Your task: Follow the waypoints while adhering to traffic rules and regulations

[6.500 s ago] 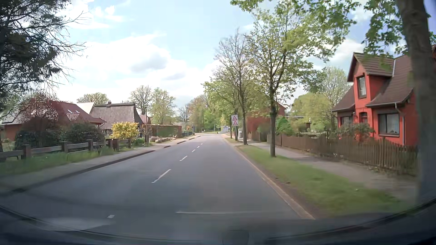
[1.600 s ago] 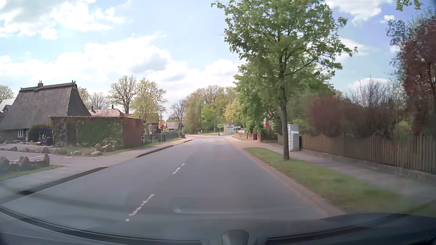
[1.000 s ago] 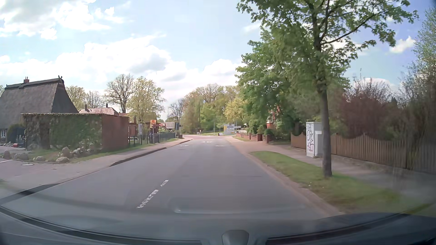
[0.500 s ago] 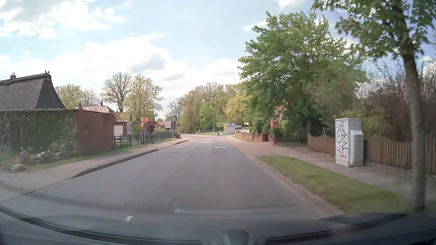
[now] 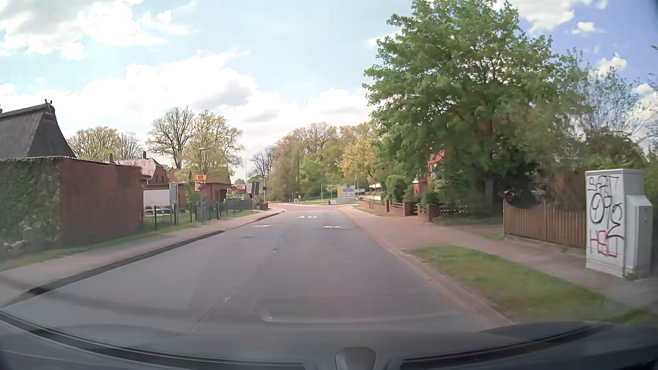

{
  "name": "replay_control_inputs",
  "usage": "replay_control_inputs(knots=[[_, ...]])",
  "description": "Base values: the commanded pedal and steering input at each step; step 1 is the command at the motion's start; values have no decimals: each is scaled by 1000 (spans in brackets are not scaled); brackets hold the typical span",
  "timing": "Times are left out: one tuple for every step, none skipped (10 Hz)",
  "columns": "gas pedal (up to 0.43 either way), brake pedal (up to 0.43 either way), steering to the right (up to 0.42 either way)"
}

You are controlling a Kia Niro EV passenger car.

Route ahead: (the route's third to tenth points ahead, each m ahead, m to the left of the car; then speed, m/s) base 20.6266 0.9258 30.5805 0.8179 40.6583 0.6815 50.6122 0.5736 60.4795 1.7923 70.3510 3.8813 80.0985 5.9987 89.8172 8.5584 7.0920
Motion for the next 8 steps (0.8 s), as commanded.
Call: replay_control_inputs(knots=[[39,0,-3],[39,0,-3],[0,0,-3],[0,0,-3],[0,0,-2],[0,0,-1],[0,0,0],[8,0,0]])
